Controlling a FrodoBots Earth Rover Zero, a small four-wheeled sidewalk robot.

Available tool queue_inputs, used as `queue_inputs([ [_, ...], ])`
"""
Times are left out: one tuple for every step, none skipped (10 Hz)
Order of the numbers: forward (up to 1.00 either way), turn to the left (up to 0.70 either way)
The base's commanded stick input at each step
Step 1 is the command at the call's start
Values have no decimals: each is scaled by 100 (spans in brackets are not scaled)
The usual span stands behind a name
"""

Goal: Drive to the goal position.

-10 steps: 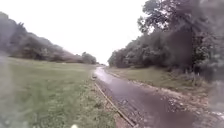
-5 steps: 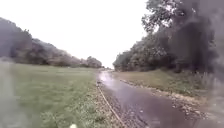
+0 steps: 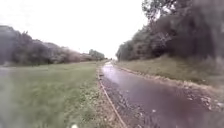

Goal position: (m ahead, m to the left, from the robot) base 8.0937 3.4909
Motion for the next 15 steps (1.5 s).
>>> queue_inputs([
  [70,0],
  [70,0],
  [70,0],
  [70,0],
  [70,0],
  [70,0],
  [70,0],
  [70,0],
  [70,0],
  [70,0],
  [70,0],
  [70,0],
  [70,0],
  [70,0],
  [70,0],
])
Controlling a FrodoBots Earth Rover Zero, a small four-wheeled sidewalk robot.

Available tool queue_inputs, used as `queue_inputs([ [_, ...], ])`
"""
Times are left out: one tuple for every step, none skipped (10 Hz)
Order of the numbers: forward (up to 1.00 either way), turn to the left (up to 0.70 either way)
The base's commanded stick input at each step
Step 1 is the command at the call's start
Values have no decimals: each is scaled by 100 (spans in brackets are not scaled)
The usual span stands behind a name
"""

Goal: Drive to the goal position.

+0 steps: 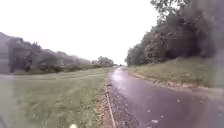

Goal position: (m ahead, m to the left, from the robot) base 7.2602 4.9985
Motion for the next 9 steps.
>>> queue_inputs([
  [70,0],
  [70,0],
  [70,0],
  [70,0],
  [70,0],
  [70,0],
  [70,0],
  [70,0],
  [70,0],
])
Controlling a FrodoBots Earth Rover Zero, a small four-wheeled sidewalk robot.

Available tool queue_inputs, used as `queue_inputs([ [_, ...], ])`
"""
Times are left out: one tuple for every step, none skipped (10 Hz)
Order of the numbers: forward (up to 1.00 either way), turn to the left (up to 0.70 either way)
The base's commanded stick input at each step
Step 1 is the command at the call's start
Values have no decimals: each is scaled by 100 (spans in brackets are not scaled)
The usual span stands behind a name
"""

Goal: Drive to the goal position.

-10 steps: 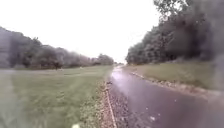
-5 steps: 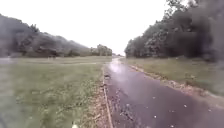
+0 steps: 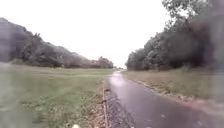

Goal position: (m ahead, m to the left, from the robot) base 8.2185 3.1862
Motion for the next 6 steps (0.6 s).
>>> queue_inputs([
  [70,0],
  [70,0],
  [70,0],
  [70,0],
  [70,0],
  [70,0],
])
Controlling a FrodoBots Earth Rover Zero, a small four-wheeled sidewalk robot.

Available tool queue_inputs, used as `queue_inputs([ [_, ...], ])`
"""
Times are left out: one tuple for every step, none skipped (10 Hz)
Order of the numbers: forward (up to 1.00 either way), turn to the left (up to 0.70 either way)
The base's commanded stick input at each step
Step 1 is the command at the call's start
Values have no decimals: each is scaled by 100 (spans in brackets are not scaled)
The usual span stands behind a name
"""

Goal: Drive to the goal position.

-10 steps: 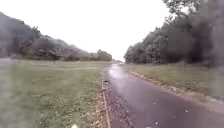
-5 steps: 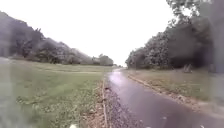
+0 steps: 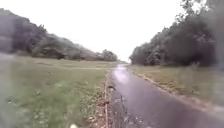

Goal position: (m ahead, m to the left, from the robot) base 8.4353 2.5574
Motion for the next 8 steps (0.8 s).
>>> queue_inputs([
  [70,0],
  [70,0],
  [70,0],
  [70,0],
  [70,0],
  [70,0],
  [70,0],
  [70,0],
])
